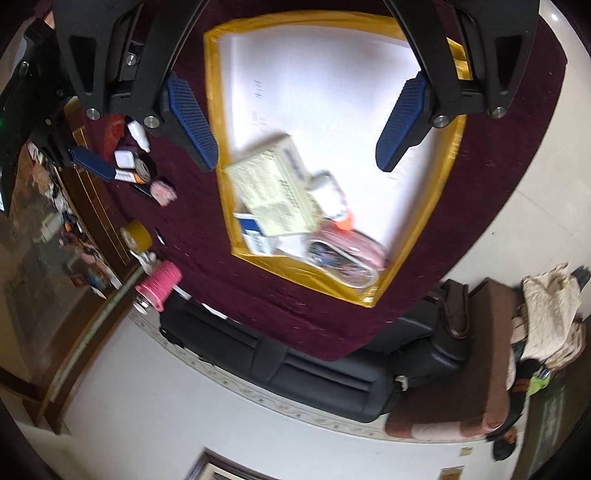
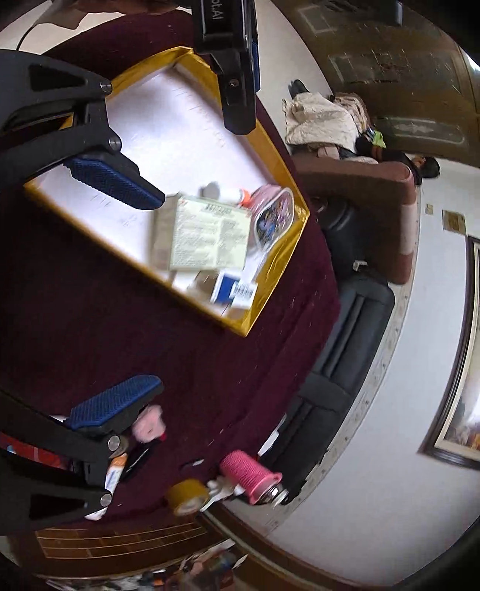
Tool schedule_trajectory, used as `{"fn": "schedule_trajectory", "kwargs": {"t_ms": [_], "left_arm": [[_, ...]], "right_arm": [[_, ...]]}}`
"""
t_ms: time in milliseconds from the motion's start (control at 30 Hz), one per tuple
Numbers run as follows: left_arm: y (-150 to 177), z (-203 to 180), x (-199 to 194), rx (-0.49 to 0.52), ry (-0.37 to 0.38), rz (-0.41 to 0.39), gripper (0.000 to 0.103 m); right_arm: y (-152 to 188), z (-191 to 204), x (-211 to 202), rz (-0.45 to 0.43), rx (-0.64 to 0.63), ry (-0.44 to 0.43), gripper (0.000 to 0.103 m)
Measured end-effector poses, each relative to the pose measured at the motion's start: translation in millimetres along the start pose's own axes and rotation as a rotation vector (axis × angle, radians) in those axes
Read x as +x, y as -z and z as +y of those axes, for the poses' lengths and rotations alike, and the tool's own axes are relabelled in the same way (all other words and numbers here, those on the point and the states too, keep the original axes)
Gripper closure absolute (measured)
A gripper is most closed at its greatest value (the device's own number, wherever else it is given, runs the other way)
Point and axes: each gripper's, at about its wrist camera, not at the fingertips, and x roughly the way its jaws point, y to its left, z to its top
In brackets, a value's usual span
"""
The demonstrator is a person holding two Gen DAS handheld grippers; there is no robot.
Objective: Organize objects
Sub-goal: 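Grasp the pink plush toy with the left tool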
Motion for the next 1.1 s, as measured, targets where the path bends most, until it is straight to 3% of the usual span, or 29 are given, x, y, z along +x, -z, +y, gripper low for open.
{"fn": "schedule_trajectory", "kwargs": {"t_ms": [433,900,1100], "left_arm": [[23,-90,18,0.138,0.035,0.066,0.017],[40,-164,62,0.247,0.042,0.154,0.017],[33,-180,77,0.254,0.02,0.137,0.017]], "right_arm": [[49,-73,-33,-0.02,0.128,0.068,0.008],[94,-147,-29,0.003,0.27,0.091,0.008],[126,-224,-24,-0.019,0.503,0.133,0.007]]}}
